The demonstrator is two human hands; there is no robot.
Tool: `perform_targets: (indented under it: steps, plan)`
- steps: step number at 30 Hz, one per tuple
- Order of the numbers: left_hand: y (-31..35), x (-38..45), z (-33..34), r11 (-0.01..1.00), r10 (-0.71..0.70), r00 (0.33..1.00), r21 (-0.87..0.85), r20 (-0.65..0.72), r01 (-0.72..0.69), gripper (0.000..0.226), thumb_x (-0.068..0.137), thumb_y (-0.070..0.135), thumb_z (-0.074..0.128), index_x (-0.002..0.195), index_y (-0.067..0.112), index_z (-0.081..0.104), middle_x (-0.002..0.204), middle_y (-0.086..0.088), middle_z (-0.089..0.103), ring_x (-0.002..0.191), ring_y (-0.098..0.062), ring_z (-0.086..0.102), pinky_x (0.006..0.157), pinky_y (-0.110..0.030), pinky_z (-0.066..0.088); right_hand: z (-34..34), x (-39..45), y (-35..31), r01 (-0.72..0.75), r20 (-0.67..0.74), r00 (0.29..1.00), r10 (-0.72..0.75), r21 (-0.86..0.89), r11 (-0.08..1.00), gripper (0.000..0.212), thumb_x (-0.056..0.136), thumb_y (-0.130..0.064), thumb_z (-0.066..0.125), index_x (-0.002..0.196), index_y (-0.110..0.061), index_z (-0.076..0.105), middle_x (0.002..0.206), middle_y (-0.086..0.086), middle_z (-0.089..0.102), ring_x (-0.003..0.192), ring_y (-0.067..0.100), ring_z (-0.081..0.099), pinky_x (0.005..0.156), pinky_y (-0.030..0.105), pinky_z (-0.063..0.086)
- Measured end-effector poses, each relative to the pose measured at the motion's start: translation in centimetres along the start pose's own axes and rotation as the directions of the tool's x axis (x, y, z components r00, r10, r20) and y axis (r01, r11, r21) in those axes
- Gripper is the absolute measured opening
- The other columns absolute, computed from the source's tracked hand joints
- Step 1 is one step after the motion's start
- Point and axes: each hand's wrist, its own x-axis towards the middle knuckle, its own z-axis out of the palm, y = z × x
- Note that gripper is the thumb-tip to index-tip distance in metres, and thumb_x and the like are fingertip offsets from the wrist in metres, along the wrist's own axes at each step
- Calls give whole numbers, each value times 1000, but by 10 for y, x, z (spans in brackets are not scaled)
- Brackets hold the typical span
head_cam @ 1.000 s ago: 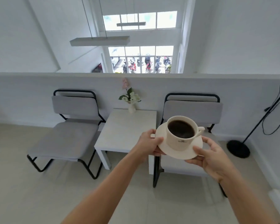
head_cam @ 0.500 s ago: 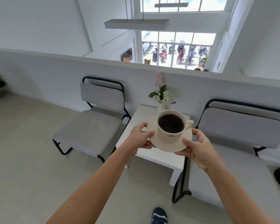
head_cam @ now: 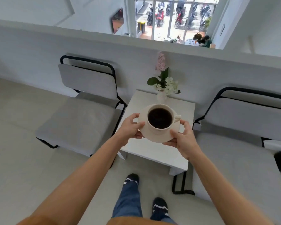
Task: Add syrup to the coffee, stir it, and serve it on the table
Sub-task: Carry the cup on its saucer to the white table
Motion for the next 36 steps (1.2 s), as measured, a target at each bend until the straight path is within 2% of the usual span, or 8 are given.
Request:
perform_targets:
  steps: [6, 9, 13, 17, 21, 26, 32, 36]
  plan:
    - [-11, 89, -22, 998, -39, 995, 62, 96, 33, 31, 99, 18, 59, 129, 21, 53, 89, -8, 72, 60, -15, 71, 59, -27, 57, 27, 69, 23, -38, -197, 979, 47, 49, 998, 45, 97, 6, 50, 128, -26, 44, 109, 22, 67, 83, 36, 74, 59, 40, 64]
    - [-21, 133, -27, 993, -54, 988, 114, 142, 38, 30, 99, 17, 57, 128, 21, 53, 90, -10, 72, 62, -17, 71, 60, -28, 59, 35, 104, 43, -54, -282, 957, 75, 80, 995, 45, 96, 4, 52, 131, -25, 45, 113, 24, 67, 92, 42, 72, 59, 40, 64]
    - [-48, 187, -23, 982, -69, 982, 186, 173, 36, 31, 99, 17, 57, 130, 19, 53, 95, -19, 73, 68, -25, 73, 61, -29, 61, 37, 150, 78, -96, -377, 918, 122, 86, 992, 50, 96, -5, 59, 138, -27, 45, 114, 25, 69, 94, 42, 73, 64, 46, 64]
    - [-86, 236, -12, 967, -100, 978, 248, 184, 53, 34, 99, 18, 57, 132, 22, 54, 97, -23, 71, 74, -30, 74, 65, -32, 62, 31, 191, 124, -150, -454, 873, 179, 100, 984, 55, 96, -10, 63, 144, -27, 43, 103, 20, 74, 87, 37, 75, 64, 46, 65]
    - [-130, 278, 1, 951, -118, 977, 304, 179, 59, 35, 98, 20, 58, 133, 23, 54, 99, -19, 67, 76, -31, 74, 64, -31, 63, 21, 228, 174, -203, -505, 834, 221, 91, 975, 60, 95, -10, 64, 147, -29, 42, 94, 24, 73, 80, 33, 76, 63, 43, 65]
    - [-183, 320, 13, 941, -188, 963, 317, 192, 121, 34, 99, 19, 58, 132, 24, 55, 100, -15, 64, 79, -28, 74, 63, -30, 64, 9, 265, 223, -247, -523, 819, 236, 50, 968, 59, 95, -5, 62, 147, -27, 45, 95, 28, 67, 80, 34, 73, 53, 25, 62]
    - [-232, 357, 22, 928, -202, 968, 344, 149, 141, 30, 97, 14, 60, 126, 21, 60, 101, -21, 65, 82, -32, 73, 62, -32, 65, 0, 304, 269, -280, -538, 813, 222, -27, 960, 55, 95, -5, 63, 143, -25, 48, 81, 17, 62, 68, 30, 72, 52, 24, 61]
    - [-255, 375, 25, 912, -216, 970, 377, 111, 160, 25, 96, 10, 61, 121, 16, 61, 88, -15, 64, 78, -34, 72, 57, -27, 63, -4, 322, 290, -297, -537, 815, 218, -65, 953, 54, 94, -4, 65, 142, -24, 50, 80, 17, 62, 71, 30, 70, 49, 21, 60]
